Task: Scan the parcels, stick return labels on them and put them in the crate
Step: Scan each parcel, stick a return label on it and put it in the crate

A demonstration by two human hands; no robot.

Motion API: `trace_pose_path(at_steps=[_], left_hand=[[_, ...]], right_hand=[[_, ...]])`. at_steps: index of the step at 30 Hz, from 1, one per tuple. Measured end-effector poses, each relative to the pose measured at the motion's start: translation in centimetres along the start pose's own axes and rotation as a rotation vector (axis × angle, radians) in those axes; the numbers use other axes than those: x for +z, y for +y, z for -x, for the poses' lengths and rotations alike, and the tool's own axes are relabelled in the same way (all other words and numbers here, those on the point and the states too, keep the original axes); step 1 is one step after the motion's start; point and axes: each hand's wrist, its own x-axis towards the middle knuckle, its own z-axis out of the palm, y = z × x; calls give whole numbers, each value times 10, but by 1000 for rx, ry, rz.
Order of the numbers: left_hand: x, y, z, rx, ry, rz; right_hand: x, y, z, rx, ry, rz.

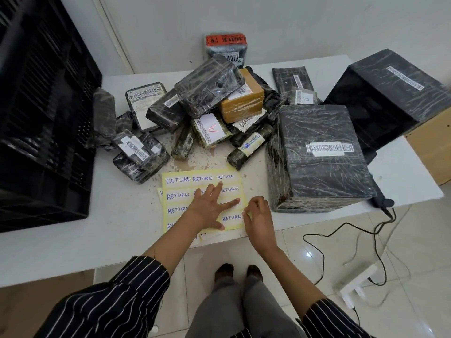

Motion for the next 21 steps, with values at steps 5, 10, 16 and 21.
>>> trace_pose_path(at_steps=[5,10,16,21], left_hand=[[-5,-3,-4,9,-29,-25],[-6,-4,-3,7,-34,-21],[-6,-5,-3,9,-41,-37],[-5,-8,-1,27,-30,-43]], right_hand=[[2,-1,-1,-21,25,17],[6,0,-3,-29,45,96],[1,-7,5,-48,-10,124],[-29,-28,29,-90,4,-71]])
